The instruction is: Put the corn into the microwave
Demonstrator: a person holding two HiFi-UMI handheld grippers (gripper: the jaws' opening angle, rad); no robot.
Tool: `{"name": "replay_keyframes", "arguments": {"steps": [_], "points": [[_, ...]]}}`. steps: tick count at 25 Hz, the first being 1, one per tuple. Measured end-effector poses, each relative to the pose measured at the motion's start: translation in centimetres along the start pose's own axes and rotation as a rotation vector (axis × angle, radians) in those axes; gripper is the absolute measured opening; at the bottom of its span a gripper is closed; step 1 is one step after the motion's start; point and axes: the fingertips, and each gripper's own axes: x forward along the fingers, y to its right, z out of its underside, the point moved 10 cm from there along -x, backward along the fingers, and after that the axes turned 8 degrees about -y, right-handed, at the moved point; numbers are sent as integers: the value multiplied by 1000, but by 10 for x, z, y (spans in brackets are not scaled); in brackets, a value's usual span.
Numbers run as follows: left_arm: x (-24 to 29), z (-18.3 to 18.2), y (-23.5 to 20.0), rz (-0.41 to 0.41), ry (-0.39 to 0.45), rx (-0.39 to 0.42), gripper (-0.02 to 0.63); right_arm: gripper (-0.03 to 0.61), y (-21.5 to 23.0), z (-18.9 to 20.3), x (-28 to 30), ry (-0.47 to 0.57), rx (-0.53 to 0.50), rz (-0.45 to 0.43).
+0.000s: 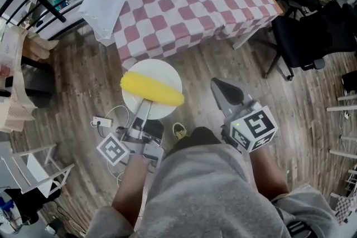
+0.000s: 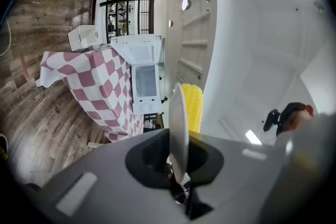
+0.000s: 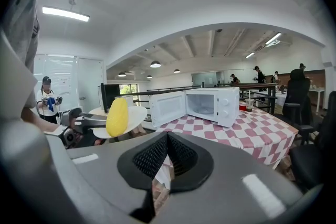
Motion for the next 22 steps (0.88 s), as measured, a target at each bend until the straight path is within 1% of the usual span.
{"name": "replay_keyframes", "arguments": {"steps": [6,14,22], "points": [[1,-9,2,9,11,9,17,-2,-3,-7,7,3,-10,-3],[0,-11,2,10,21,7,16,-2,-4,-8,8,0,-19,-8],[13,-19,0,5,14,8,17,-2,9,-16,19,0,-21,-11]]}}
